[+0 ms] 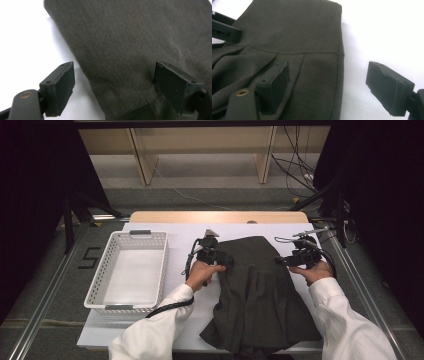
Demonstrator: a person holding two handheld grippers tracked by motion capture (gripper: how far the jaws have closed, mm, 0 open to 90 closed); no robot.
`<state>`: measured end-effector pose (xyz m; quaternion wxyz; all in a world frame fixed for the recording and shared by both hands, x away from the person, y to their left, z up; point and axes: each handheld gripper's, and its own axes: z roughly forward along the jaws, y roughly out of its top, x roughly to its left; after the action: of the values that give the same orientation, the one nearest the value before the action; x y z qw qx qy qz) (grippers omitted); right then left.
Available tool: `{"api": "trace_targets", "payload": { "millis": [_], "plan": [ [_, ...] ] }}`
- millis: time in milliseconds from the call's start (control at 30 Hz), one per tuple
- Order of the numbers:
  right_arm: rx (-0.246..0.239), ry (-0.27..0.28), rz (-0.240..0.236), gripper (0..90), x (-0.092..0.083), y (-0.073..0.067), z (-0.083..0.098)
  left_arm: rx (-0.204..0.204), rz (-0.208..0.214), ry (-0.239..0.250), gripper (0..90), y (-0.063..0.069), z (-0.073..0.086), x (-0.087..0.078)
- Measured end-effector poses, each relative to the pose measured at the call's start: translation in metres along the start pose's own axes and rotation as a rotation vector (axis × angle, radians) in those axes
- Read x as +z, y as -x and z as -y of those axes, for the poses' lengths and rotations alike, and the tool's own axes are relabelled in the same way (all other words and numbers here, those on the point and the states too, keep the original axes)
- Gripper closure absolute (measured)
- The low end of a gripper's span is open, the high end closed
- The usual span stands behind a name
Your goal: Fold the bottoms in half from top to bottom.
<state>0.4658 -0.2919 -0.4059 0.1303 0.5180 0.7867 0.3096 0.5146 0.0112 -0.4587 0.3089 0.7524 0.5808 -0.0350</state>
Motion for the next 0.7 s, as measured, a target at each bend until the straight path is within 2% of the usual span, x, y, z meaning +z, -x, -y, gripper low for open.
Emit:
{"api": "trace_targets", "payload": {
  "millis": [133, 167, 267, 433, 467, 533, 700],
  "plan": [
    [-0.004, -0.004, 0.002, 20.3, 0.000, 0.001, 0.000, -0.009, 0.002, -0.027, 17.5, 0.000, -0.001, 0.013],
    [-0.002, -0.004, 0.004, 20.4, 0.000, 0.001, 0.001, 0.000, -0.006, -0.019, 17.7, 0.001, -0.001, 0.013],
    [0.000, -0.010, 0.008, 20.7, 0.000, 0.004, 0.001, 0.028, -0.020, -0.006, 28.8, 0.002, -0.003, 0.014],
    [0.012, -0.019, 0.009, 21.3, 0.005, 0.007, 0.000, 0.041, -0.040, 0.054, 72.5, 0.004, -0.005, 0.011],
    [0.012, -0.023, 0.009, 21.4, 0.007, 0.007, 0.000, 0.049, -0.035, 0.057, 78.1, 0.005, -0.007, 0.010],
    [0.009, -0.033, 0.010, 21.6, 0.011, 0.006, -0.001, 0.082, -0.042, 0.074, 81.3, 0.008, -0.010, 0.005],
    [0.021, -0.056, 0.016, 22.7, 0.023, 0.006, -0.008, 0.138, -0.046, 0.107, 82.4, 0.012, -0.024, -0.010]
  ]
}}
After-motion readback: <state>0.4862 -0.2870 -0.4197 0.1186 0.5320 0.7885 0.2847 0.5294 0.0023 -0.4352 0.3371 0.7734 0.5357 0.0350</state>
